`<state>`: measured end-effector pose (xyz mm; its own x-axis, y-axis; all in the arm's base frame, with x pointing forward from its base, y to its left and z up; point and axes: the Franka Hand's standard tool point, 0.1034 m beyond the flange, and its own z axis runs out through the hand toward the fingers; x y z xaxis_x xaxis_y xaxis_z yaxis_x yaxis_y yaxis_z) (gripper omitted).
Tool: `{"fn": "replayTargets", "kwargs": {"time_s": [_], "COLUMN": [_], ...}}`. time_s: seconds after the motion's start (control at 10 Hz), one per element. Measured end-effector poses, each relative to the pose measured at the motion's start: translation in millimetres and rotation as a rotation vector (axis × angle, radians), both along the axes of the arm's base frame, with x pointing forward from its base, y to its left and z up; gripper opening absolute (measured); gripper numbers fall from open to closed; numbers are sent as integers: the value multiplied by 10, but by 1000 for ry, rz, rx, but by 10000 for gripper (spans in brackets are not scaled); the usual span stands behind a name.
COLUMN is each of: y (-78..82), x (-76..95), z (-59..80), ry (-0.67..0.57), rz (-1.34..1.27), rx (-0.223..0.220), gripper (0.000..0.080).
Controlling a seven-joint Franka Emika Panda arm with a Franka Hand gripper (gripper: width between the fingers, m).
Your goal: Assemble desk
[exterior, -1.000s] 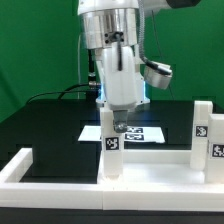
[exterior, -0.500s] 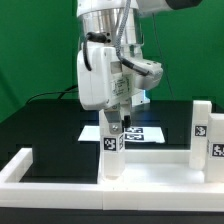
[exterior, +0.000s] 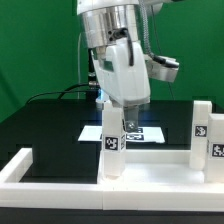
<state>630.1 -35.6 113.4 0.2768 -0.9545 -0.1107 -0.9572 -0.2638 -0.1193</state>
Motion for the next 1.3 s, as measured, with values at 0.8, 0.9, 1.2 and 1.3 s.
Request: {"fn": "replayTargets", "kwargs": {"time_s": [0.8, 0.9, 1.2, 1.3], "y": [-36, -37, -73, -72], "x": [7, 6, -8, -8], "z": [-30, -30, -41, -43], "ry": [-56, -55, -33, -24], "rz": [667, 658, 492, 417], "rx": [-121, -121, -112, -107], "gripper": [649, 527, 295, 294]}}
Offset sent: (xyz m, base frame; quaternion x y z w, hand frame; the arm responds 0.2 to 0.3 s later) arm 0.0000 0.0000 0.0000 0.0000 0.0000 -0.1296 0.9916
